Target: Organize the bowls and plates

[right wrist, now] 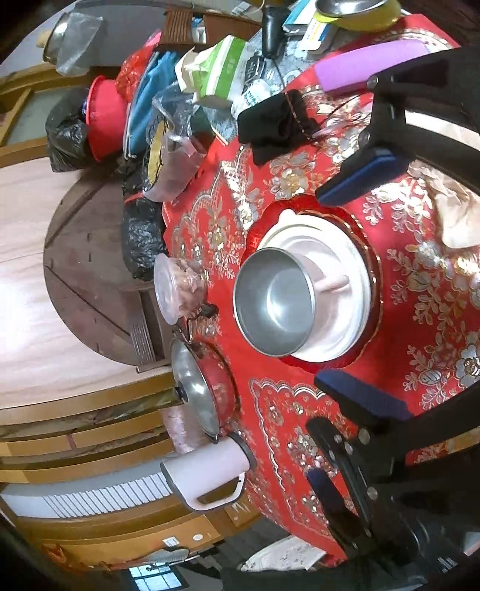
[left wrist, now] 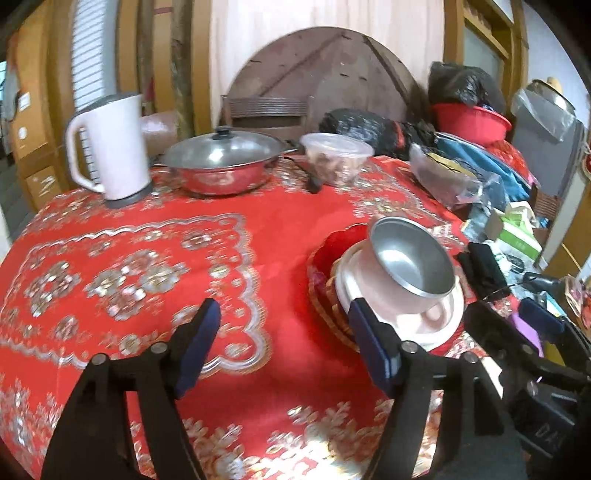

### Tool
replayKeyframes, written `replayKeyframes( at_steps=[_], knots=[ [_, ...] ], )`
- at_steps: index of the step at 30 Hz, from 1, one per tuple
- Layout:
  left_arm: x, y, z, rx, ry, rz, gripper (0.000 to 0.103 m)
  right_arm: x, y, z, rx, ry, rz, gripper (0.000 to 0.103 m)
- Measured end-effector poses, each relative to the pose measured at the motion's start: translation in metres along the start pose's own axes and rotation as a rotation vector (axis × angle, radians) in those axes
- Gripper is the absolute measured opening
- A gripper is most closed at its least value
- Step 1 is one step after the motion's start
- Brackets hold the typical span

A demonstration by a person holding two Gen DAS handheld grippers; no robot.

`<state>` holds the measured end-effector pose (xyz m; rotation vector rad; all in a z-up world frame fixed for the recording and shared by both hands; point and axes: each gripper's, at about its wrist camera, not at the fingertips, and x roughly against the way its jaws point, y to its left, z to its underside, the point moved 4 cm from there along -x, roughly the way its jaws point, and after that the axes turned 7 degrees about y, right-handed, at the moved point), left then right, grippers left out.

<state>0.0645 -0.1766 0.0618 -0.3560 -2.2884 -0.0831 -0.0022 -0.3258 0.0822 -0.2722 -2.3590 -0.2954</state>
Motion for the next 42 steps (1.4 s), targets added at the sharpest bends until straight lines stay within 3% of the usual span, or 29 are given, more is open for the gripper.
replayKeyframes(
  at_steps=[4, 8, 17, 42],
  knots=[
    [0.010, 0.009, 0.014, 0.021, -0.059, -0.010, 0.073, 0.004, 0.004, 0.014, -0.003, -0.055, 0.036, 0.102],
    [0.014, 0.012, 0.020, 0.030, -0.100, -0.040, 0.076, 0.004, 0.004, 0.021, -0.011, -0.062, 0.066, 0.103],
    [-0.001, 0.016, 0.029, 0.031, -0.079, -0.018, 0.076, 0.000, 0.007, 0.026, 0.007, -0.098, 0.123, 0.103],
    [-0.015, 0.028, 0.032, 0.043, -0.049, -0.065, 0.078, -0.019, 0.020, 0.026, 0.039, -0.091, 0.089, 0.103]
  ],
)
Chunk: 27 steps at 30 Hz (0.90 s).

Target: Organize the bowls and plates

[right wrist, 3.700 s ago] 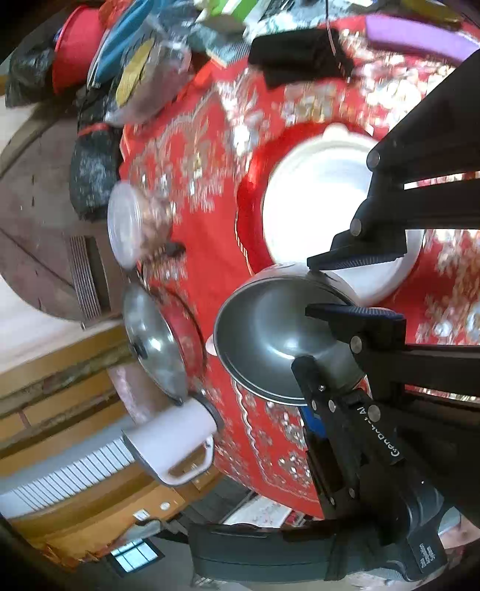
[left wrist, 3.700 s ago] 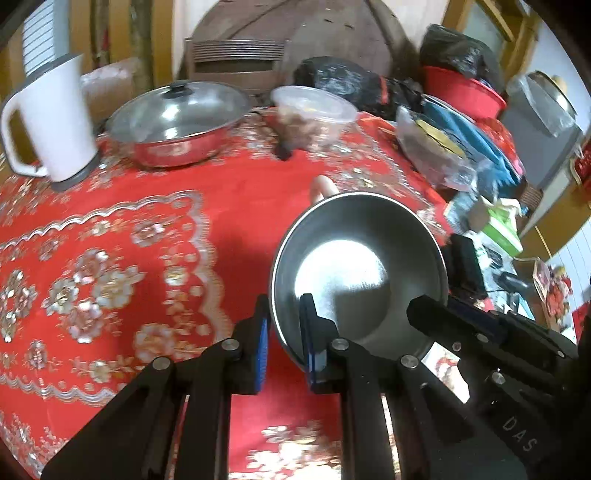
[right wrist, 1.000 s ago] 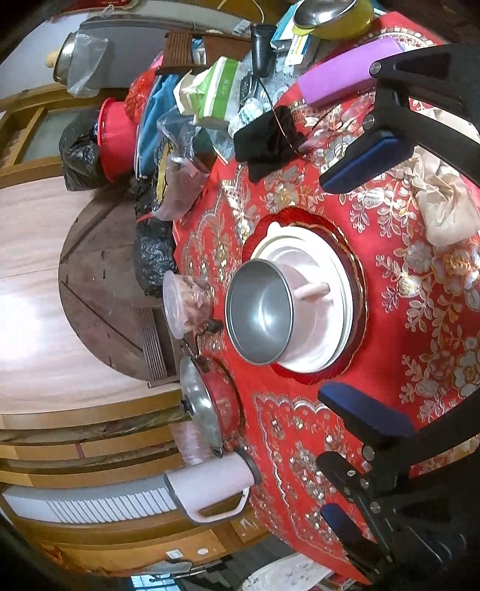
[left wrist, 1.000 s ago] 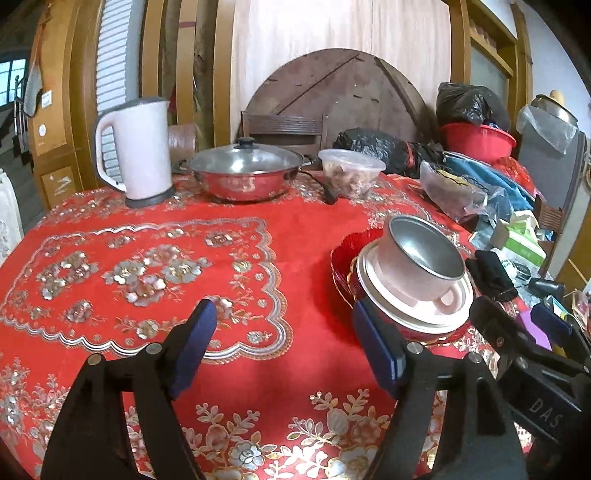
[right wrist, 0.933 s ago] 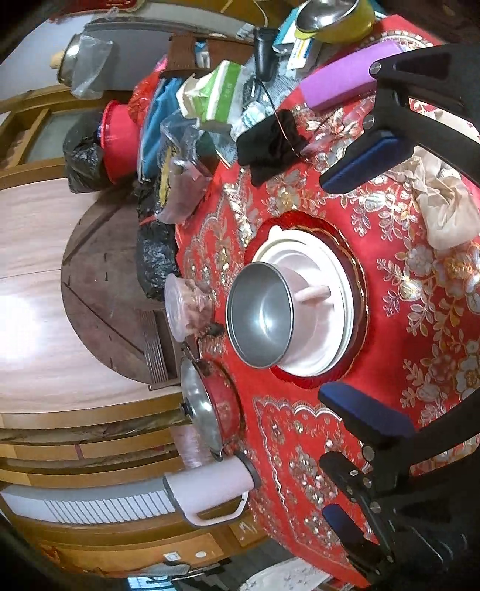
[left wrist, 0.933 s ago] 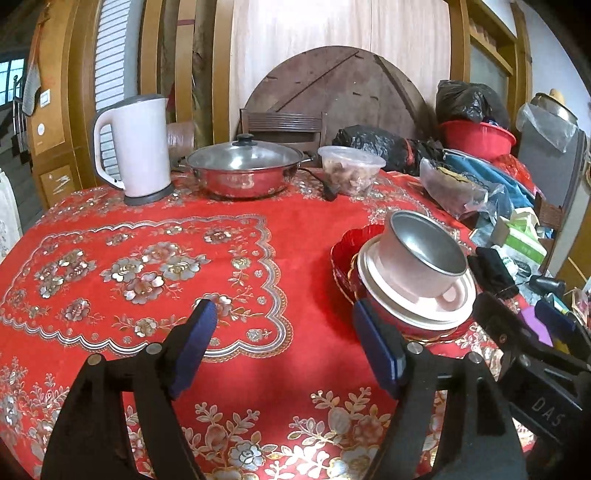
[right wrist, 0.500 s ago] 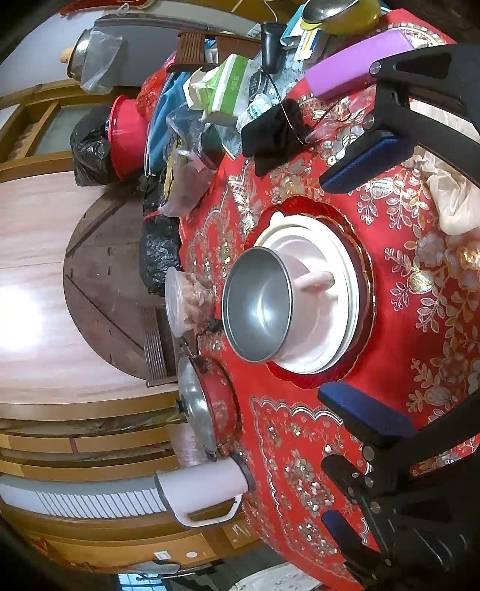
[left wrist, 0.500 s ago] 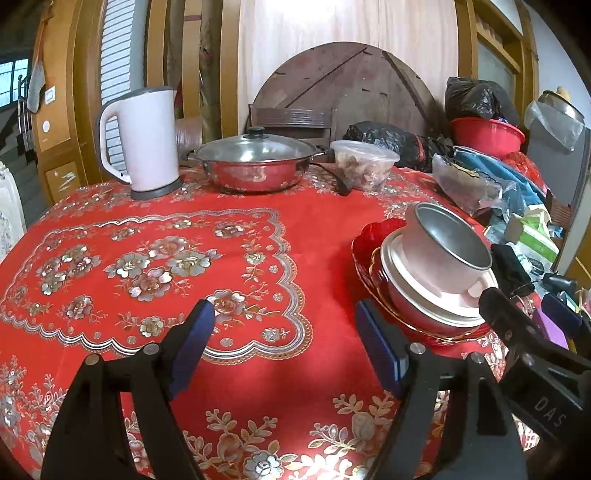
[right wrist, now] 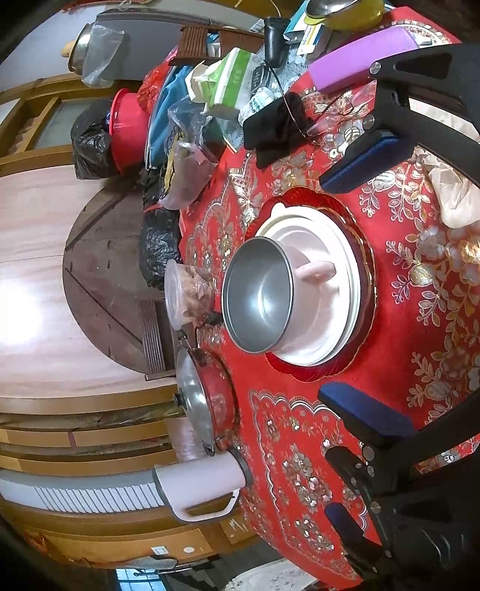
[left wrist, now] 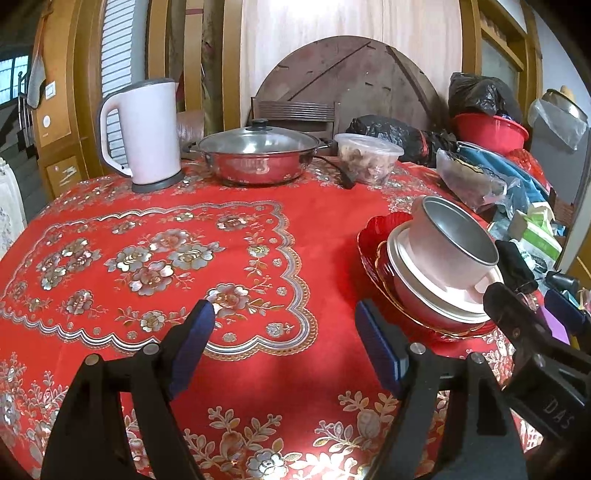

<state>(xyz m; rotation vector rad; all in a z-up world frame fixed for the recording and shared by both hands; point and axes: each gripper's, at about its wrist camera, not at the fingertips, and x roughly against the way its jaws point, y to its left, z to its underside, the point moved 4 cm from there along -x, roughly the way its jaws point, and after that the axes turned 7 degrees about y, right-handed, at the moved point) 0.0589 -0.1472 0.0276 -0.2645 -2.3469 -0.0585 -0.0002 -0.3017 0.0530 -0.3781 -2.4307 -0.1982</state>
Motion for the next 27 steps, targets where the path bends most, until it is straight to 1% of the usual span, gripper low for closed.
replayKeyframes(
  at_steps=[4, 6, 9, 11, 15, 20, 27],
  knots=[
    [0.002, -0.001, 0.000, -0.012, -0.010, -0.016, 0.078, -0.001, -0.001, 0.001, -0.002, 0.004, -0.001, 0.103],
    [0.002, -0.001, 0.000, -0.012, -0.003, -0.001, 0.078, -0.002, -0.002, 0.002, -0.006, 0.004, -0.001, 0.103],
    [-0.002, -0.003, 0.000, -0.011, 0.025, 0.042, 0.078, -0.002, -0.004, 0.004, -0.007, 0.004, 0.005, 0.103],
    [-0.004, -0.004, 0.000, -0.015, 0.035, 0.048, 0.078, -0.004, -0.006, 0.006, -0.008, 0.011, 0.004, 0.103],
    [0.000, -0.008, 0.000, -0.037, 0.011, 0.019, 0.078, -0.006, -0.008, 0.008, -0.012, 0.021, 0.003, 0.103],
    [0.001, -0.010, 0.000, -0.043, 0.009, 0.037, 0.078, -0.006, -0.012, 0.010, -0.018, 0.019, 0.006, 0.103],
    [0.001, -0.015, 0.000, -0.067, 0.011, 0.030, 0.078, -0.007, -0.016, 0.013, -0.030, 0.029, 0.004, 0.103]
  ],
)
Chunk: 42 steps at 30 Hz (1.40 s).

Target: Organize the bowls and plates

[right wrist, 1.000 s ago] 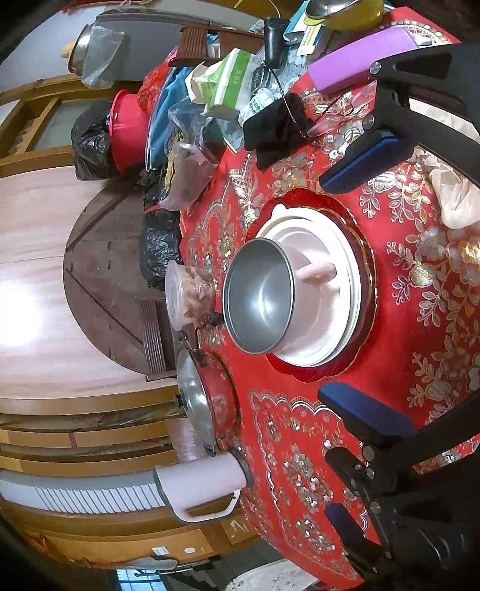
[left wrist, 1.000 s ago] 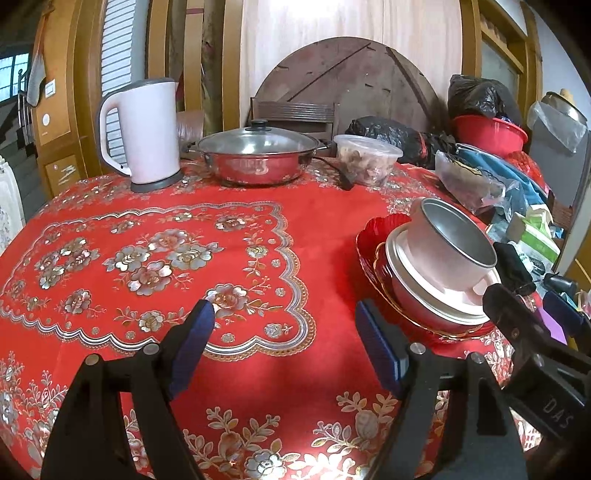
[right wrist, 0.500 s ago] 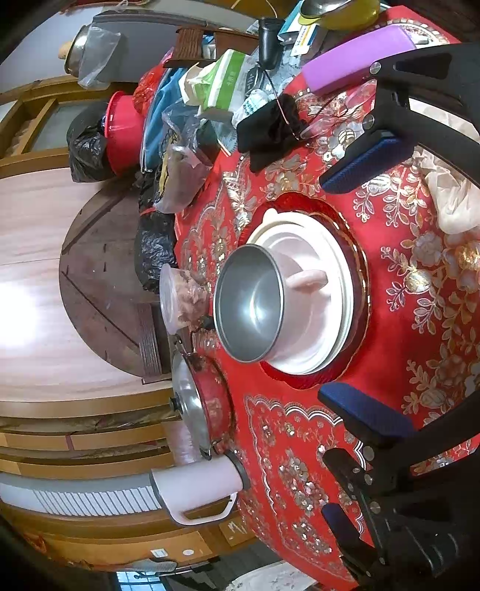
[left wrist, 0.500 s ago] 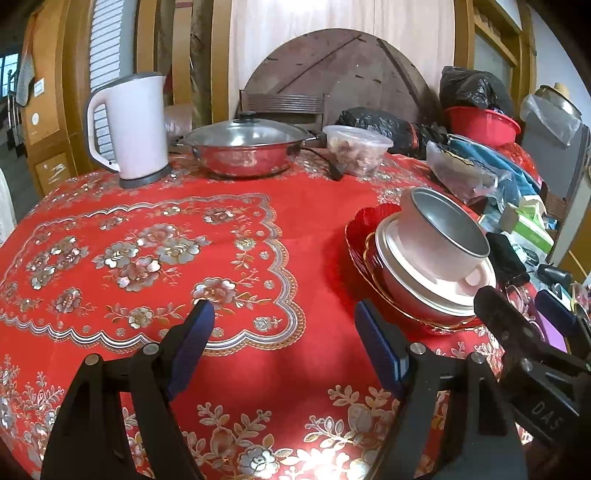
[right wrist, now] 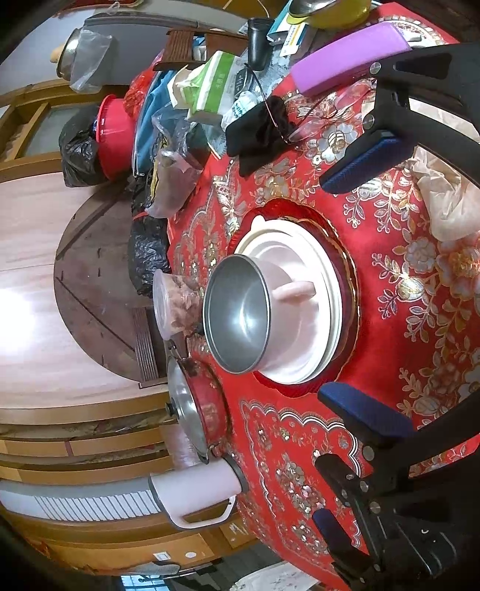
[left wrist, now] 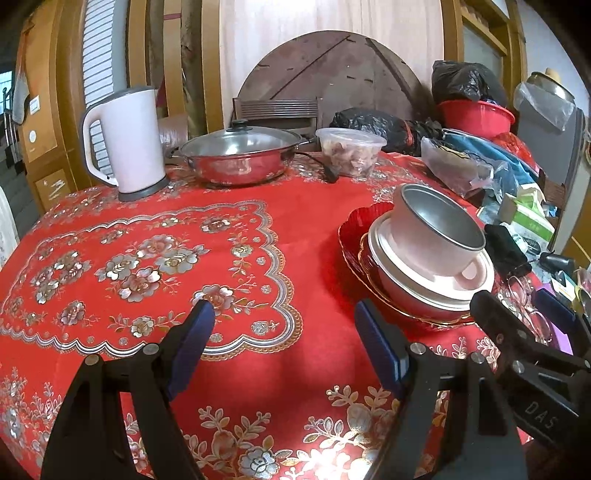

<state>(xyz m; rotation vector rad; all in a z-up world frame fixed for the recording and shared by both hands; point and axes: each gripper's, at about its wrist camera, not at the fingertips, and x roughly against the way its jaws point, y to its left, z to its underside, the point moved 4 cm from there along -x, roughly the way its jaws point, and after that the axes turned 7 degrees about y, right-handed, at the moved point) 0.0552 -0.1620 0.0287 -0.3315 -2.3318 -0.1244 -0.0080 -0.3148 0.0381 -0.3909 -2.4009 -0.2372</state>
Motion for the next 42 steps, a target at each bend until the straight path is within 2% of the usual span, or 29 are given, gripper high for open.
replayKeyframes(
  at_steps=[9, 18, 24, 42],
  knots=[
    [-0.0032, -0.0002, 0.0004, 0.002, 0.025, 0.037, 0.078, 0.0017, -0.0008, -0.0003, -0.006, -0.007, -0.001, 0.103],
    [0.0048, -0.0055, 0.0001, -0.037, -0.019, -0.040, 0.078, 0.0032, -0.0016, 0.0011, -0.013, -0.012, 0.001, 0.103],
    [0.0019, -0.0046, -0.0004, -0.028, 0.007, 0.007, 0.078, 0.0042, -0.0041, 0.0013, -0.024, -0.011, -0.006, 0.103],
    [0.0008, -0.0058, 0.0011, -0.030, 0.002, -0.021, 0.078, 0.0000, -0.0042, 0.0049, -0.027, 0.005, -0.003, 0.103]
  ],
)
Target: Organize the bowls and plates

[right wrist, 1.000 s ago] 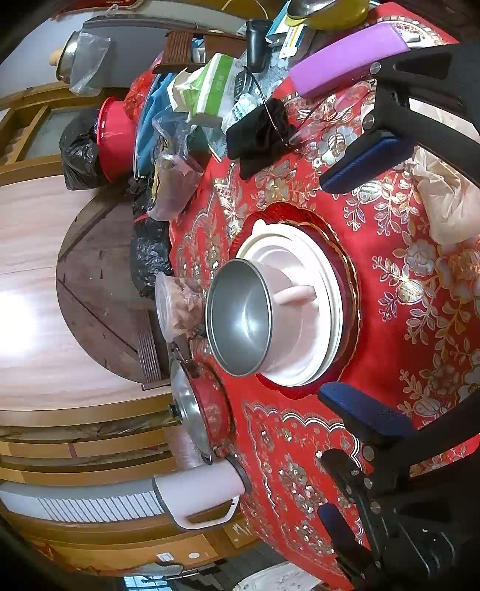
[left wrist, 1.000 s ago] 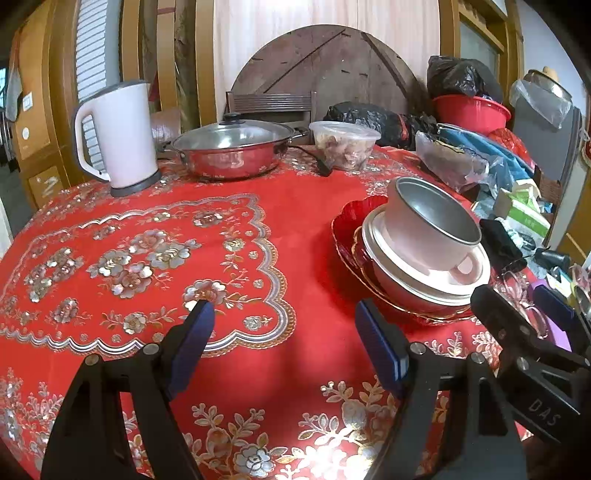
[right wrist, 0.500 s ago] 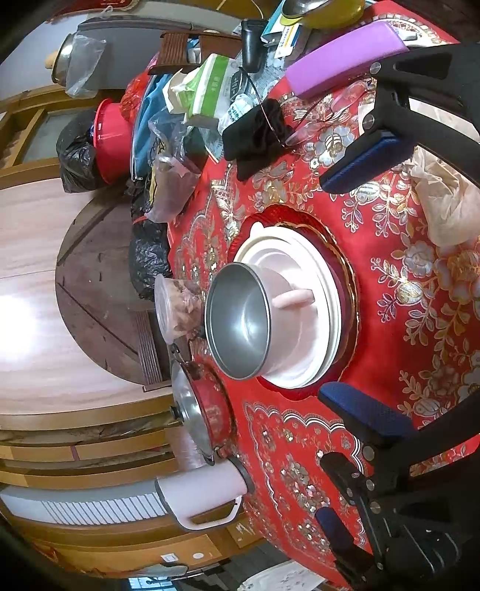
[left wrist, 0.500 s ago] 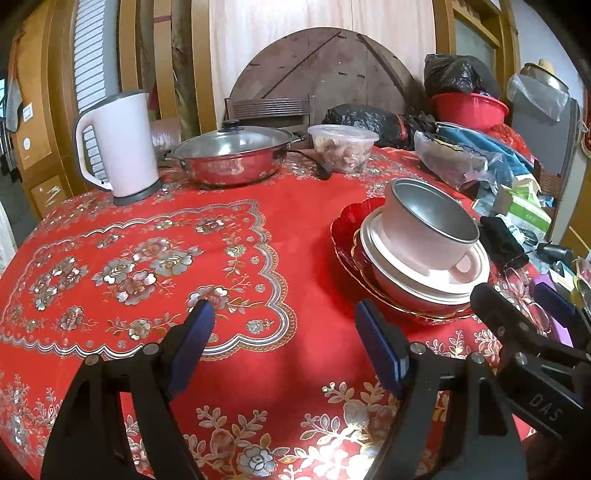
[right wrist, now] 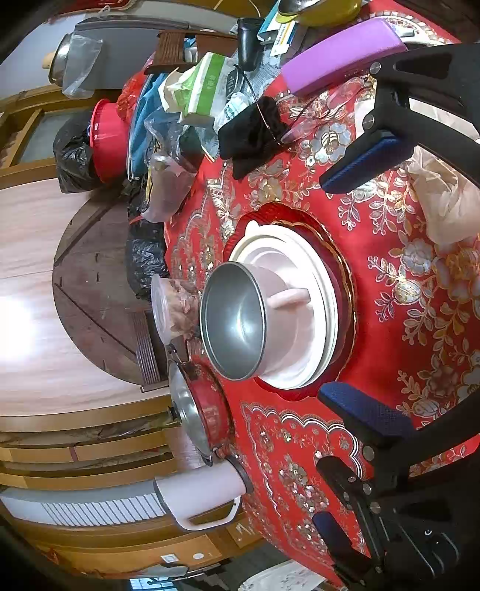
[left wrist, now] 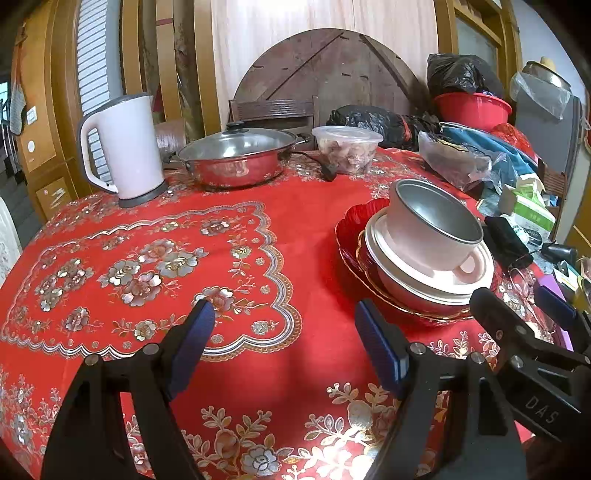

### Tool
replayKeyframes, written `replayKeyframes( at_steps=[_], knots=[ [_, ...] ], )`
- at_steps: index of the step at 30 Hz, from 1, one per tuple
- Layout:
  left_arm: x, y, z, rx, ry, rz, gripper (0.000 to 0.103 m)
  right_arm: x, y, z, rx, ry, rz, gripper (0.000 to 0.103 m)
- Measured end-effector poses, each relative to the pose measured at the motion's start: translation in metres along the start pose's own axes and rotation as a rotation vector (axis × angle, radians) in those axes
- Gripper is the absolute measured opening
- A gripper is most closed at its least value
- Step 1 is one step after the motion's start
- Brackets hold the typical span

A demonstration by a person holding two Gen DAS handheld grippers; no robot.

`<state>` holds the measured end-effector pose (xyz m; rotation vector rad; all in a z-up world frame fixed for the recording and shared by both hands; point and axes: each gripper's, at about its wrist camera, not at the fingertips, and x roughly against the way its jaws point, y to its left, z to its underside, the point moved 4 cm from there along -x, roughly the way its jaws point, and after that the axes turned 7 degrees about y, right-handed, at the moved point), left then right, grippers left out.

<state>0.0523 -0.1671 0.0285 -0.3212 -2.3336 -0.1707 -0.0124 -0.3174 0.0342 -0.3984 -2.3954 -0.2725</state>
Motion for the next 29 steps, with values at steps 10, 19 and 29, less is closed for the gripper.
replayKeyframes(
  at_steps=[10, 19, 29],
  knots=[
    [-0.003, -0.001, 0.000, -0.001, 0.026, 0.047, 0.078, 0.000, -0.003, 0.001, -0.007, 0.004, 0.000, 0.103],
    [-0.002, -0.006, 0.000, -0.014, 0.030, 0.057, 0.078, 0.000, -0.007, 0.002, -0.018, 0.005, 0.000, 0.103],
    [0.002, -0.008, -0.001, -0.023, -0.001, 0.063, 0.078, 0.001, -0.011, 0.005, -0.026, 0.006, 0.007, 0.103]
  ],
)
